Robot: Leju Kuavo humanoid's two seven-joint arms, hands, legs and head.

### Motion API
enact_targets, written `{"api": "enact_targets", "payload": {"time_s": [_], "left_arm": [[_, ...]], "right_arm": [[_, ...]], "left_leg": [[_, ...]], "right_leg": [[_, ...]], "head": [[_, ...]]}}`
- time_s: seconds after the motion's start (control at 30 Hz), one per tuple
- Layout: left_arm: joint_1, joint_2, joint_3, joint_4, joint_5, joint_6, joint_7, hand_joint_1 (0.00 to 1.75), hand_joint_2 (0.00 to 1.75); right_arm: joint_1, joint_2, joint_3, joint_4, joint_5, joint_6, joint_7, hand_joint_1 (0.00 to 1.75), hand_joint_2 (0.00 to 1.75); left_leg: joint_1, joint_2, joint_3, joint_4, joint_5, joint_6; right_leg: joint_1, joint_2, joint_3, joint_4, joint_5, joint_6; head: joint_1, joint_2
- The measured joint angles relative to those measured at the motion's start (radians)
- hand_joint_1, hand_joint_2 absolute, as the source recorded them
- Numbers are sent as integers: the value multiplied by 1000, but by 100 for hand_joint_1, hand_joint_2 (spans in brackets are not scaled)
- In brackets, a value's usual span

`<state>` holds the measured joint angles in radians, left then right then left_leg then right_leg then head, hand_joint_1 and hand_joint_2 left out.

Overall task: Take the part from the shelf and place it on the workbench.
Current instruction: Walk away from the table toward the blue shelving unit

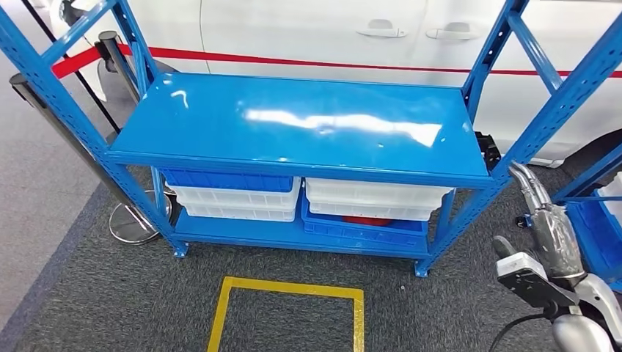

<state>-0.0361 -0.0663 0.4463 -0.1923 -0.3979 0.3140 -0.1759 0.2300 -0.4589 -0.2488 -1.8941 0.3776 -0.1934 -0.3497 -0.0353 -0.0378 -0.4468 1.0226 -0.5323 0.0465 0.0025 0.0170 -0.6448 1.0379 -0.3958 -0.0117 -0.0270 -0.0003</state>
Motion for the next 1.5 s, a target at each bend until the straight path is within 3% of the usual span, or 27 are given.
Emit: {"api": "enact_targets", "payload": {"time_s": [0.03, 0.1, 0.2, 0.23, 0.27, 0.37, 0.43, 0.47, 0.5, 0.57, 0.63, 0.7, 0.83, 0.97, 1.07, 1.2, 1.33, 1.5], "left_arm": [[-1, 1, 0, 0, 0, -3, -4, 0, 0], [-5, 2, 0, 0, -1, -8, -10, 0, 0], [-7, 2, 0, 0, -2, -8, -14, 0, 0], [-6, 2, 0, 0, -2, -8, -14, 0, 0], [-5, 3, 0, 0, -2, -8, -14, 0, 0], [-2, 3, 0, 0, -5, -9, -14, 0, 0], [-4, 3, 0, 1, -8, -9, -14, 0, 0], [-5, 3, 0, 1, -9, -9, -15, 0, 44], [-5, 3, 0, 1, -9, -10, -18, 0, 87], [-4, 4, 0, 1, -9, -18, -29, 0, 175], [-6, 3, 0, 1, -10, -29, -39, 0, 175], [-11, 2, 0, 1, -12, -39, -43, 0, 175], [-25, -3, 0, 1, -16, -58, -23, 0, 0], [-36, -11, 0, 1, -27, -71, 0, 0, 175], [-44, -18, -1, 1, -42, -73, 26, 0, 175], [-40, -23, -17, 1, -95, -60, 78, 0, 175], [-22, -27, -36, 1, -132, -36, 119, 0, 175], [-5, -28, -52, 1, -160, -4, 179, 0, 175]], "right_arm": [[-2, 1, 0, -4, -4, 1, -1, 0, 0], [-6, 4, 3, -7, -23, 14, -3, 0, 0], [-7, 10, 8, -7, -55, 35, -10, 0, 0], [-7, 12, 9, -6, -59, 37, -12, 0, 0], [-7, 14, 11, -6, -60, 39, -13, 0, 0], [-12, 19, 18, -6, -69, 55, -16, 0, 0], [-23, 23, 30, -4, -62, 71, -17, 0, 0], [-31, 26, 40, -1, -52, 75, -17, 0, 44], [-40, 31, 52, 3, -40, 75, -16, 0, 87], [-59, 49, 79, 15, -23, 73, -12, 0, 175], [-78, 77, 103, 27, -22, 68, -3, 0, 175], [-87, 104, 120, 35, -34, 68, 14, 0, 175], [-78, 150, 135, 100, -108, 98, 39, 0, 175], [-107, 208, 168, 350, -170, 66, -45, 0, 175], [-150, 259, 195, 629, -240, 36, -133, 0, 175], [-237, 321, 201, 1040, -351, 21, -106, 0, 175], [-247, 380, 196, 1372, -379, -49, 34, 0, 175], [-242, 412, 196, 1571, -362, -123, 229, 0, 175]], "left_leg": [[0, 4, 0, 16, 2, -5], [3, 14, -35, 84, -12, -17], [24, 23, -142, 241, -96, -42], [32, 25, -167, 263, -108, -51], [40, 27, -176, 250, -93, -59], [60, 32, -133, 72, 37, -86], [62, 34, -116, 1, 65, -78], [60, 33, -117, -5, 62, -69], [61, 33, -116, -6, 68, -59], [62, 31, -114, -10, 78, -53], [59, 28, -114, -10, 79, -49], [57, 27, -112, -10, 78, -42], [55, 25, -110, -10, 74, -34], [54, 27, -109, -9, 72, -31], [54, 27, -108, -10, 72, -31], [55, 28, -103, -14, 70, -33], [55, 21, -99, -18, 68, -36], [55, 22, -97, -21, 66, -41]], "right_leg": [[-3, -2, 12, -7, -4, -4], [-11, -5, 32, -21, -10, -12], [-20, -8, 45, -26, -24, -10], [-25, -8, 49, -25, -30, -6], [-30, -8, 56, -25, -36, 0], [-46, -9, 78, -21, -54, 21], [-46, -9, 81, -20, -60, 38], [-44, -10, 81, -21, -61, 44], [-42, -10, 81, -24, -60, 41], [-40, -10, 84, -31, -59, 22], [-39, -11, 88, -38, -57, 5], [-40, -14, 93, -44, -56, 4], [-40, -17, 100, -53, -55, 13], [-43, -16, 104, -59, -52, 52], [-44, -17, 105, -61, -53, 69], [-43, -16, 106, -60, -55, 72], [-43, -22, 109, -58, -61, 70], [-42, -21, 108, -55, -65, 65]], "head": [[0, 0], [0, 0], [0, 0], [0, 0], [0, 0], [0, 0], [0, 0], [0, 0], [0, 0], [0, 0], [0, 0], [0, 0], [0, 0], [0, 0], [0, 0], [0, 0], [0, 0], [0, 0]]}}
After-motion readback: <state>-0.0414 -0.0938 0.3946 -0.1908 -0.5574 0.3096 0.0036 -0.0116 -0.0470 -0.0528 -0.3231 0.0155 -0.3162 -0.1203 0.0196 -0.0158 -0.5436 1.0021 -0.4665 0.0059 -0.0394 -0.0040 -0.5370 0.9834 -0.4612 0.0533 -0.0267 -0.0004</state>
